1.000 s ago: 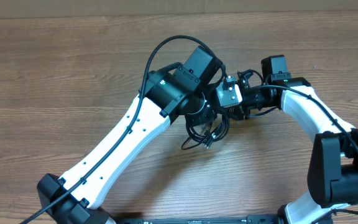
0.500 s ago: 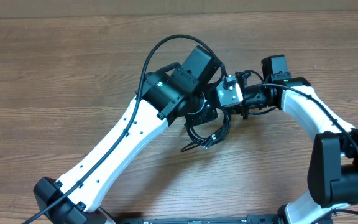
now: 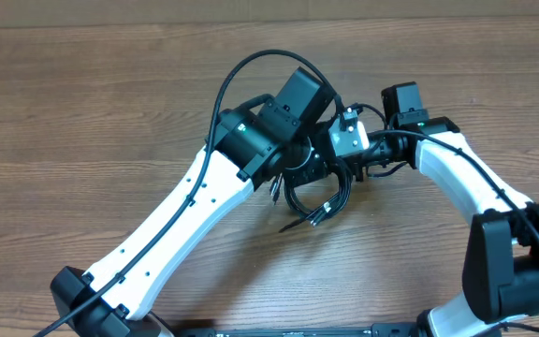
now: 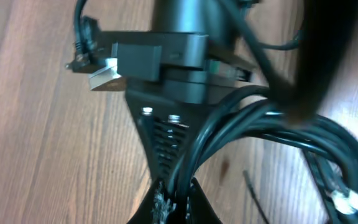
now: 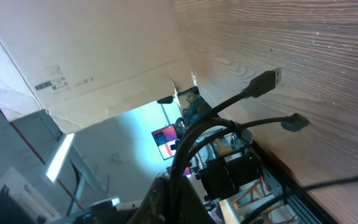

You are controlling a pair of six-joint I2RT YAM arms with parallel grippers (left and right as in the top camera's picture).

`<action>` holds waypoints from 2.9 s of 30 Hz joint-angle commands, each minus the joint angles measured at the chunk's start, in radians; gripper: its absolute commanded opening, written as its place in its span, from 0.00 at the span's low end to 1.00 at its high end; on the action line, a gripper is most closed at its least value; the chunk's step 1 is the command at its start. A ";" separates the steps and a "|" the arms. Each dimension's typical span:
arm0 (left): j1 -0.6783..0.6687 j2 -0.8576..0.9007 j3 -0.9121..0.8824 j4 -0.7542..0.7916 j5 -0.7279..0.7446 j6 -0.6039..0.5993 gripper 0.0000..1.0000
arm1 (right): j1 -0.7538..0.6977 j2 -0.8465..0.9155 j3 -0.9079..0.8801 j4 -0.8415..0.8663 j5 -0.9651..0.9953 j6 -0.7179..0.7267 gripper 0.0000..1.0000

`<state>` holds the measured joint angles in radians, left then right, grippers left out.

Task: Untangle cables

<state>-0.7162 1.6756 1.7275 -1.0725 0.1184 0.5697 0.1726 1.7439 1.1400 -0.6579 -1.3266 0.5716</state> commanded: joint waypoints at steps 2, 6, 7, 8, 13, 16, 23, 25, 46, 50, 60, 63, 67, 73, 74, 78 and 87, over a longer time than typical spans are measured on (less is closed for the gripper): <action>0.063 0.032 -0.001 0.019 -0.127 -0.158 0.04 | 0.013 -0.065 0.013 -0.002 -0.021 -0.031 0.04; 0.089 0.063 -0.005 0.019 -0.121 -0.245 0.04 | 0.024 -0.065 0.013 -0.008 -0.021 -0.030 0.04; 0.089 0.066 -0.005 0.019 -0.115 -0.245 0.04 | 0.024 -0.065 0.013 -0.006 -0.020 -0.030 0.04; 0.085 0.066 -0.005 0.023 -0.095 -0.243 0.04 | 0.023 -0.065 0.013 -0.001 -0.013 -0.029 0.04; 0.053 0.065 -0.005 0.041 -0.047 -0.218 0.04 | -0.014 -0.064 0.013 0.041 0.187 -0.023 0.16; 0.061 0.065 -0.005 0.033 -0.052 -0.219 0.04 | -0.045 -0.064 0.013 0.042 0.402 -0.023 0.63; 0.135 0.066 -0.005 0.013 -0.055 -0.383 0.04 | -0.104 -0.064 0.013 -0.026 0.634 -0.027 0.93; 0.161 0.066 -0.005 -0.002 -0.055 -0.439 0.04 | -0.115 -0.064 0.013 -0.044 0.647 -0.029 0.94; 0.410 0.071 -0.177 0.051 -0.039 -0.610 0.04 | -0.157 -0.064 0.012 -0.245 0.705 -0.279 0.92; 0.401 0.071 -0.392 0.319 0.006 -0.687 0.04 | -0.156 -0.064 0.011 -0.282 0.705 -0.298 0.88; 0.401 0.071 -0.627 0.650 0.173 -0.678 0.04 | -0.103 -0.064 0.011 -0.323 0.604 -0.532 0.74; 0.401 0.071 -0.634 0.661 0.217 -0.659 0.04 | -0.064 -0.064 0.011 -0.303 0.583 -0.542 0.66; 0.401 0.071 -0.634 0.697 0.346 -0.610 0.04 | -0.015 -0.064 0.011 -0.254 0.528 -0.422 0.61; 0.402 0.071 -0.634 0.734 0.403 -0.606 0.04 | -0.004 -0.064 0.011 -0.180 0.528 -0.306 0.61; 0.401 0.071 -0.634 0.732 0.404 -0.600 0.04 | -0.004 -0.064 0.011 -0.172 0.528 -0.306 0.61; 0.401 0.071 -0.635 0.721 0.435 -0.575 0.04 | -0.004 -0.064 0.011 -0.159 0.546 -0.306 0.49; 0.401 0.071 -0.635 0.702 0.459 -0.578 0.04 | 0.027 -0.064 -0.002 -0.162 0.589 -0.306 0.37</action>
<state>-0.3080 1.7527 1.0992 -0.3637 0.5430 -0.0189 0.1764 1.7081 1.1397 -0.8230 -0.7753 0.2653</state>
